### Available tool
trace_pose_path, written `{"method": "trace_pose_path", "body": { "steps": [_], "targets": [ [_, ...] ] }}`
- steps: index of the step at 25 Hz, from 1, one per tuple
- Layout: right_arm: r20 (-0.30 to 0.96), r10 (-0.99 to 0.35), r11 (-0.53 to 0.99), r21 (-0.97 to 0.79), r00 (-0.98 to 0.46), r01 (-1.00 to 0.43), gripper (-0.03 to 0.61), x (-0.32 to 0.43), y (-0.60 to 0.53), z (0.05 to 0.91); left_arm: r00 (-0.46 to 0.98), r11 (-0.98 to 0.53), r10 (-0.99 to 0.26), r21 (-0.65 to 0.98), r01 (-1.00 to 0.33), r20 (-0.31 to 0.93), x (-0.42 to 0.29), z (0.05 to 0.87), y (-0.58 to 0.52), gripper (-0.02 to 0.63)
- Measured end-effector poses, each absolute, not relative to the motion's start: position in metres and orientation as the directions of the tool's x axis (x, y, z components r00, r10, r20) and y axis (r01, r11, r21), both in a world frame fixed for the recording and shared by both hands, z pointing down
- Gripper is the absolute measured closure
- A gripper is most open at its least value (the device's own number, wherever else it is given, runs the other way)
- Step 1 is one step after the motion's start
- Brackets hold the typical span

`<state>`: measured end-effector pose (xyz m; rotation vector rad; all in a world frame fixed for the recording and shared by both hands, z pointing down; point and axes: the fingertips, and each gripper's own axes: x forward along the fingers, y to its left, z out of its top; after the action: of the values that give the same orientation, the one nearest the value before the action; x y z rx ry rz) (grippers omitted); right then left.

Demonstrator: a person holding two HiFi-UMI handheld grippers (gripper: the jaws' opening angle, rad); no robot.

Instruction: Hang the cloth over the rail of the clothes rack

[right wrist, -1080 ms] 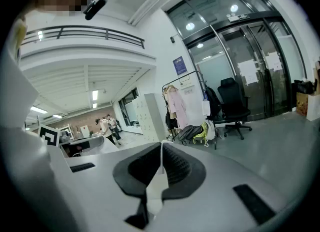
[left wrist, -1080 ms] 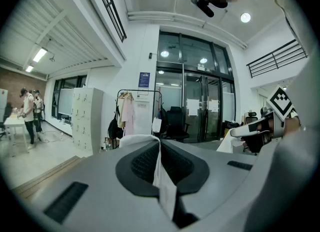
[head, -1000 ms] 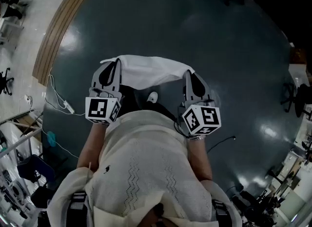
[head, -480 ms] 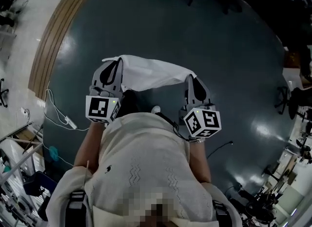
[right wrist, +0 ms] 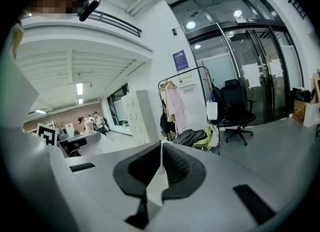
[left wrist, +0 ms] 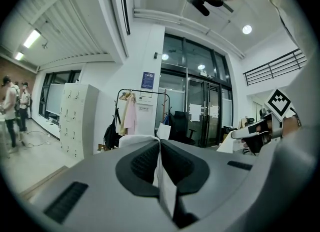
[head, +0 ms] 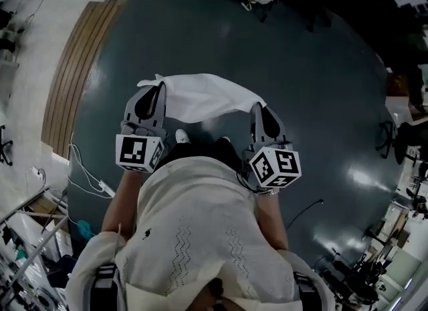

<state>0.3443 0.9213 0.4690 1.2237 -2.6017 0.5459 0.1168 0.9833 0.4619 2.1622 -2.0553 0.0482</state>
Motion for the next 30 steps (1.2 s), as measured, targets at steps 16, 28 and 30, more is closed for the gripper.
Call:
{"method": "trace_pose_path", "body": {
  "steps": [16, 28, 30],
  "targets": [
    [0.347, -0.64, 0.607, -0.321, -0.686, -0.728, 0.557, 0.265, 0.703, 0.496, -0.044, 0.053, -0.977, 0.041, -0.998, 0.21, 0.035, 0.47, 0.803, 0.595],
    [0.328, -0.585, 0.68, -0.299, -0.742, -0.669, 0.557, 0.221, 0.52, 0.474, -0.093, 0.105, -0.98, 0.057, -0.993, 0.176, 0.011, 0.451, 0.616, 0.595],
    [0.325, -0.603, 0.668, -0.294, -0.728, -0.684, 0.557, 0.218, 0.5, 0.471, -0.082, 0.095, -0.981, 0.065, -0.993, 0.174, 0.003, 0.451, 0.592, 0.595]
  ]
}}
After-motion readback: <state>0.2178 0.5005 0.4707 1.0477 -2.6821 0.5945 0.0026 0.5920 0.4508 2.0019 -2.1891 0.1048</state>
